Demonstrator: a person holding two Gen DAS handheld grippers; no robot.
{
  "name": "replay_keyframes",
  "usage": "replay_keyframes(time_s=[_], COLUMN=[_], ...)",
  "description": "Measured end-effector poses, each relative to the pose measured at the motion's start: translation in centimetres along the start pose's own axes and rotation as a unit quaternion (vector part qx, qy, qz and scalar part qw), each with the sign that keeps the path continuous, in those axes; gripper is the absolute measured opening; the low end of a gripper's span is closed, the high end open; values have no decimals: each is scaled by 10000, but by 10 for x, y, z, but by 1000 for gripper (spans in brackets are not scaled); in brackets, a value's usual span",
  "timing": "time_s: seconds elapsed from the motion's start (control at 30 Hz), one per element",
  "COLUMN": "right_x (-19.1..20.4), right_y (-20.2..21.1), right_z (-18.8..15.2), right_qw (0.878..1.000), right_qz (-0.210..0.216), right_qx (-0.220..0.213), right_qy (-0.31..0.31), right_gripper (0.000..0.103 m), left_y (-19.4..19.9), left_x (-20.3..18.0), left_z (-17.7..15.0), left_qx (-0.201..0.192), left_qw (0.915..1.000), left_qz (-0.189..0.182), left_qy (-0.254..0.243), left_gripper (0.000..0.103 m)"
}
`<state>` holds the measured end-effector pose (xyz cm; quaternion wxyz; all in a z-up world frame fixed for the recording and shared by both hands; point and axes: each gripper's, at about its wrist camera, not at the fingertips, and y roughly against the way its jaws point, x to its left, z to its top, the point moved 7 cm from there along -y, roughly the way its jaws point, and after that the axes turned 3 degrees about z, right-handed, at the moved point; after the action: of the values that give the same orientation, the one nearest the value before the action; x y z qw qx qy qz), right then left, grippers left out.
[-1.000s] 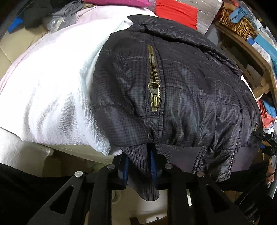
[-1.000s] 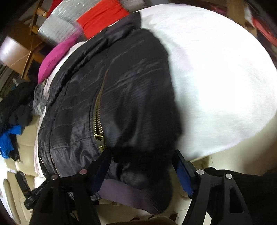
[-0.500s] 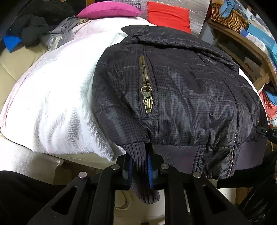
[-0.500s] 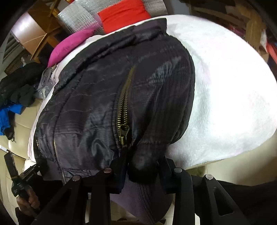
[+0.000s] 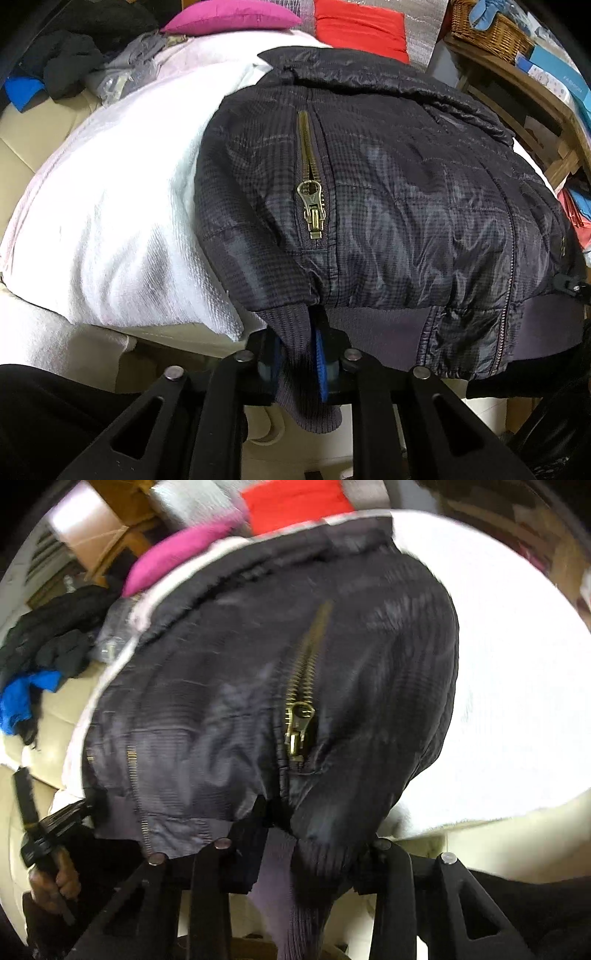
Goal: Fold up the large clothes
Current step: 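Carry the held hem with both tools up over the jacket toward the collar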
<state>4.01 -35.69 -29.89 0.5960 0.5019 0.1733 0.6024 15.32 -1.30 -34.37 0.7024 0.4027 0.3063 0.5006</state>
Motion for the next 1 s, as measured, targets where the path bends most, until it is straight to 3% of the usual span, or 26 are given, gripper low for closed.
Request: replay_keyframes(time_s=[0.07,0.2,0.23,0.27,0.3,0.33,0.37,0.4,0.43,0.63,0.73,0.8,0.93,1.0], right_x=[-1,-14,-13,-12,-8,-5,2,7,9,23,33,33,23,13], right_y=[4,-10,-13,-14,-17,-19,-25,-26,-22,40,53,47,15,3], right_z=[-2,-5,-4,-2,0,1,1,4,5,23,36,41,27,23], right_qw=[9999,9984,9977,9970,9969,9975,9983,9989,9995,9887,9838,9838,9902,9921], right_qz=[136,279,349,468,511,465,408,353,268,1140,1300,1324,1161,1041], right_qx=[-50,201,225,241,241,238,214,161,72,-957,-1233,-1200,-682,-479], right_qy=[-13,-454,-536,-562,-543,-468,-349,-244,-145,-160,-112,-136,-358,-508], right_gripper=[38,45,51,58,58,58,53,36,31,24,23,24,24,27], left_y=[-8,-9,-8,-7,-7,-6,-4,0,4,47,59,52,14,6], left_x=[-3,-6,-5,-3,-1,2,4,4,4,6,7,4,4,7], left_z=[-2,-1,-1,1,2,2,3,4,5,22,32,33,23,22], left_qx=[181,139,96,55,32,7,-17,-76,-127,-724,-919,-802,-104,77], left_qw=[9997,9987,9983,9978,9975,9970,9962,9948,9941,9821,9759,9766,9837,9835], left_qz=[-147,-484,-552,-611,-632,-691,-772,-910,-983,-1703,-1950,-1968,-1727,-1699], left_qy=[-2,114,158,238,301,352,399,449,445,344,348,317,483,614], left_gripper=[39,42,39,29,18,16,12,11,10,10,10,11,14,26])
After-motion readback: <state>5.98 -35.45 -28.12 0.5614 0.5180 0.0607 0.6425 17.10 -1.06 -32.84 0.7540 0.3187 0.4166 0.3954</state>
